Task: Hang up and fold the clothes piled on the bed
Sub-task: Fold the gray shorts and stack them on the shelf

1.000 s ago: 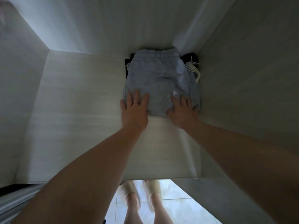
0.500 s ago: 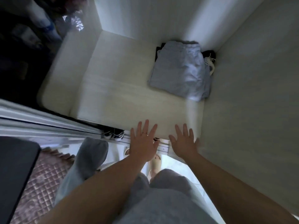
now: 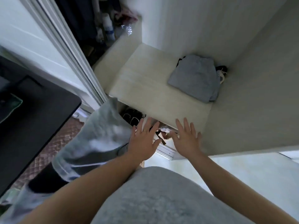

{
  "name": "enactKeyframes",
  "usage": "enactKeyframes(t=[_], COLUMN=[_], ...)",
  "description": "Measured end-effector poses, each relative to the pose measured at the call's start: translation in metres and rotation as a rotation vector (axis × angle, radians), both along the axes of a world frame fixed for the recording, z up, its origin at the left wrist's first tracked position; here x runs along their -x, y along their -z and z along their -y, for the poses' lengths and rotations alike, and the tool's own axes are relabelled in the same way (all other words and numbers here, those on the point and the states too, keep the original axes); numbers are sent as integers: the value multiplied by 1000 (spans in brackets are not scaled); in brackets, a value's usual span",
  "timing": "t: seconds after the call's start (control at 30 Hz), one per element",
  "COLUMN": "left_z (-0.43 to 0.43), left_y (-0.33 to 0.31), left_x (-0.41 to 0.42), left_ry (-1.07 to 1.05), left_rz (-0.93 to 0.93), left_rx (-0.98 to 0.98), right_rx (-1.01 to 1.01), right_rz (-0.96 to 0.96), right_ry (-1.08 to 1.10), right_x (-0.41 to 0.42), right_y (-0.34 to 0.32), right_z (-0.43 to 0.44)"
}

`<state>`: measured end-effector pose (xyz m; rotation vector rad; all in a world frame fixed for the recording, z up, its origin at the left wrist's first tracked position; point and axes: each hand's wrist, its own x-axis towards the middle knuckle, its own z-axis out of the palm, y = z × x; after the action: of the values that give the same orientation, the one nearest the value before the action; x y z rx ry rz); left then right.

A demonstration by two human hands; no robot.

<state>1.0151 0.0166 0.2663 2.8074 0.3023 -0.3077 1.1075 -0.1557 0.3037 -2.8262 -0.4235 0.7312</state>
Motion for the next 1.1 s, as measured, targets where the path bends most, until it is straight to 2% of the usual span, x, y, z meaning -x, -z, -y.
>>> enactKeyframes(t=[0.13, 0.37, 0.5, 0.7, 0.87, 1.0, 1.1], left_z=[40, 112, 129, 136, 150, 169, 184], left_y=[-3, -19, -33, -49, -52, -52, -54], left_x=[55, 189, 254, 368, 487, 603, 694], left_ry=[-170, -447, -605, -877, -1114, -1340, -1454], left_rz=[38, -28, -83, -25, 9, -3, -22], left_rx=[-62, 25, 17, 2, -23, -31, -63], right_rx=[-16, -62, -106, -180, -200, -199, -155], right_rz=[56, 51, 22, -74, -114, -64, -104], right_ry=[-149, -439, -569, -818, -1060, -1263, -1369], right_x=[46, 137, 184, 275, 379, 487, 572], right_y=[-2, -15, -25, -34, -36, -36, -30], right_z=[31, 82, 79, 51, 18, -5, -12])
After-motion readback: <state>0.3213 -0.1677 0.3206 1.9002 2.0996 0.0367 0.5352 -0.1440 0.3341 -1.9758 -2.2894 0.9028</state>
